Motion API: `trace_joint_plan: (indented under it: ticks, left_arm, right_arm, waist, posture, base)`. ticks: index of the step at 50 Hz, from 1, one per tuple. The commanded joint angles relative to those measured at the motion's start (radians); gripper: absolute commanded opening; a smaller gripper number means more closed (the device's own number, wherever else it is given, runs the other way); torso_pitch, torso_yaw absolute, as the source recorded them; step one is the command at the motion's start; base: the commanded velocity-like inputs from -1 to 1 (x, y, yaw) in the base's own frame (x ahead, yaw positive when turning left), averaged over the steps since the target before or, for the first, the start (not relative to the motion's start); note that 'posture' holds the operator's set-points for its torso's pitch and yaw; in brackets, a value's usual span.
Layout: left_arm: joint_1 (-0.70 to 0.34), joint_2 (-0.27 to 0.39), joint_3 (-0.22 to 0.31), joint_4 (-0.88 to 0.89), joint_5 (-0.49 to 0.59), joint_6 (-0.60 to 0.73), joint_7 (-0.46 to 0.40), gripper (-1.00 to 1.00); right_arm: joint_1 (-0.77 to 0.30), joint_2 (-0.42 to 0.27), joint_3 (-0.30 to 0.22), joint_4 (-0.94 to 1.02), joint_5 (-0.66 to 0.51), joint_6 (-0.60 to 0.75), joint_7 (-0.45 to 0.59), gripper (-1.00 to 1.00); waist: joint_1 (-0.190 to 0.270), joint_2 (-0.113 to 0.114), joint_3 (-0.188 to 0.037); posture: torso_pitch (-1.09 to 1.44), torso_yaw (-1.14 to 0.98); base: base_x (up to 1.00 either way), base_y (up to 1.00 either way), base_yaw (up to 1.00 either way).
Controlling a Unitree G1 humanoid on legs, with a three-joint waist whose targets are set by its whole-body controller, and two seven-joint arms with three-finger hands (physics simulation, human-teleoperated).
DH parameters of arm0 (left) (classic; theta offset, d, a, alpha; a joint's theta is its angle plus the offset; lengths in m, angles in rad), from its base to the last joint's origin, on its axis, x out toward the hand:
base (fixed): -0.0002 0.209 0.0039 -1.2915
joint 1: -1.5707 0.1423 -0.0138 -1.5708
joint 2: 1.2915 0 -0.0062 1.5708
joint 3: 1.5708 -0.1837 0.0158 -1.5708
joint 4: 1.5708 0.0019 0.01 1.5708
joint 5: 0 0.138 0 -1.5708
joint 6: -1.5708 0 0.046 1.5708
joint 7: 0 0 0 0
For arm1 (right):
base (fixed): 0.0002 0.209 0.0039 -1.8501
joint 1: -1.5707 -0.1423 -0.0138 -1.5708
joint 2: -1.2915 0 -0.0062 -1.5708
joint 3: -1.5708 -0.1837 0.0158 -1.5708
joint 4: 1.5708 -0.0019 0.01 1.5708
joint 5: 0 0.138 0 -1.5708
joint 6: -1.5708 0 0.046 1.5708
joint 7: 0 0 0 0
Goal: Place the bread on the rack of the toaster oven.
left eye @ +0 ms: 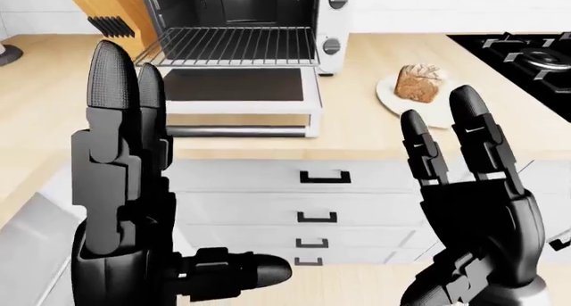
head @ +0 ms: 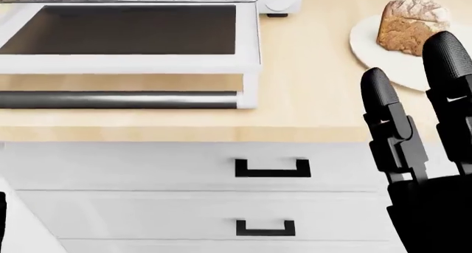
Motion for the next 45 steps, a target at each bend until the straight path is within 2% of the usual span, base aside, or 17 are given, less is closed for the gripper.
trace_joint_plan:
  ticks: [1, 3, 5, 6, 7, 9, 10, 12, 17, 19, 21, 23, 30, 31, 35, 40, 45]
  left_arm:
    - [-0.011, 0.000, 0.004, -0.037, -0.004, -0.026, 0.010, 1.00]
    - [-0.012, 0.000, 0.005, -0.037, -0.004, -0.024, 0.010, 1.00]
    - [-0.012, 0.001, 0.005, -0.037, -0.005, -0.024, 0.010, 1.00]
    - [-0.012, 0.001, 0.005, -0.037, -0.005, -0.026, 0.010, 1.00]
    - [-0.012, -0.001, 0.005, -0.037, -0.005, -0.027, 0.008, 1.00]
    - [-0.010, -0.002, 0.004, -0.037, -0.004, -0.028, 0.008, 1.00]
    - [-0.010, -0.004, 0.005, -0.037, -0.004, -0.030, 0.006, 1.00]
    - [-0.010, -0.005, 0.006, -0.037, -0.005, -0.030, 0.004, 1.00]
    - [-0.012, 0.000, 0.004, -0.037, -0.006, -0.024, 0.008, 1.00]
    - [-0.012, 0.001, 0.006, -0.037, -0.009, -0.025, 0.009, 1.00]
    - [-0.013, 0.000, 0.005, -0.037, -0.007, -0.024, 0.008, 1.00]
    - [-0.012, 0.000, 0.003, -0.037, -0.006, -0.024, 0.009, 1.00]
    - [-0.014, 0.003, 0.002, -0.037, -0.004, -0.019, 0.012, 1.00]
    - [-0.015, 0.003, 0.002, -0.037, -0.004, -0.019, 0.013, 1.00]
    - [-0.014, 0.002, 0.001, -0.037, -0.003, -0.021, 0.012, 1.00]
    - [-0.013, 0.004, 0.004, -0.037, -0.005, -0.022, 0.014, 1.00]
    - [-0.012, 0.003, 0.006, -0.037, -0.005, -0.026, 0.013, 1.00]
  right_arm:
    - [-0.013, 0.004, 0.015, -0.037, -0.011, -0.041, 0.009, 1.00]
    - [-0.015, 0.002, 0.013, -0.039, -0.007, -0.033, 0.002, 1.00]
    - [-0.016, 0.003, 0.012, -0.037, -0.004, -0.037, 0.004, 1.00]
    - [-0.017, 0.002, 0.009, -0.040, 0.006, -0.034, 0.004, 1.00]
    - [-0.018, -0.003, 0.001, -0.045, 0.033, -0.023, 0.006, 1.00]
    - [-0.021, -0.008, -0.012, -0.051, 0.064, -0.005, 0.007, 1.00]
    - [-0.019, -0.007, -0.013, -0.052, 0.063, -0.006, 0.011, 1.00]
    - [-0.019, -0.006, -0.013, -0.052, 0.066, -0.003, 0.014, 1.00]
    - [-0.024, 0.003, 0.008, -0.035, -0.009, -0.023, 0.001, 1.00]
    - [-0.027, 0.005, 0.012, -0.027, -0.014, -0.031, -0.005, 1.00]
    - [-0.025, 0.001, 0.012, -0.030, -0.009, -0.030, -0.006, 1.00]
    - [-0.018, 0.003, 0.021, -0.024, -0.025, -0.044, 0.003, 1.00]
    - [-0.019, 0.001, 0.018, -0.026, -0.018, -0.040, 0.001, 1.00]
    - [-0.019, 0.001, 0.018, -0.026, -0.019, -0.041, 0.001, 1.00]
    - [-0.018, 0.001, 0.018, -0.028, -0.021, -0.041, 0.000, 1.00]
    - [-0.015, 0.003, 0.022, -0.025, -0.026, -0.048, 0.005, 1.00]
    - [-0.013, 0.003, 0.024, -0.023, -0.029, -0.050, 0.007, 1.00]
  waist:
    - [0.003, -0.015, -0.001]
    - [-0.010, -0.001, -0.068]
    - [-0.016, 0.005, -0.082]
    - [-0.016, -0.009, -0.064]
    - [-0.011, 0.001, -0.082]
    - [0.003, -0.002, 0.013]
    - [0.011, 0.001, 0.019]
    - [0.018, 0.001, -0.011]
    - [0.041, -0.013, -0.012]
    - [0.039, -0.050, -0.079]
    - [0.046, -0.098, -0.070]
    - [0.029, -0.090, -0.026]
    - [0.019, 0.015, -0.062]
    - [0.010, -0.024, -0.066]
    - [0.017, 0.004, -0.072]
    - [0.008, -0.061, -0.044]
    - [0.008, -0.035, -0.071]
  posture:
    - [0.00, 0.00]
    - [0.00, 0.00]
    - [0.00, 0.00]
    - [0.00, 0.00]
    - [0.00, 0.00]
    - [0.00, 0.00]
    - [0.00, 0.00]
    - [0.00, 0.00]
    - [0.00, 0.00]
    - [0.00, 0.00]
    - [0.00, 0.00]
    - [0.00, 0.00]
    - [0.00, 0.00]
    - [0.00, 0.00]
    - [0.00, 0.00]
    - [0.00, 0.00]
    - [0.00, 0.00]
  base:
    - [0.34, 0.00, 0.00]
    - [0.00, 0.00, 0.00]
    - [0.00, 0.00, 0.00]
    - [0.00, 0.00, 0.00]
    - [0.20, 0.00, 0.00]
    - [0.86, 0.00, 0.00]
    - [1.00, 0.00, 0.00]
    - [1.00, 0.00, 0.00]
    - [0.85, 0.00, 0.00]
    - [0.00, 0.00, 0.00]
    - [0.00, 0.00, 0.00]
    - [0.00, 0.00, 0.00]
    - [0.00, 0.00, 0.00]
    - [0.00, 0.00, 0.00]
    - [0.00, 0.00, 0.00]
    - [0.00, 0.00, 0.00]
    - [0.00, 0.00, 0.00]
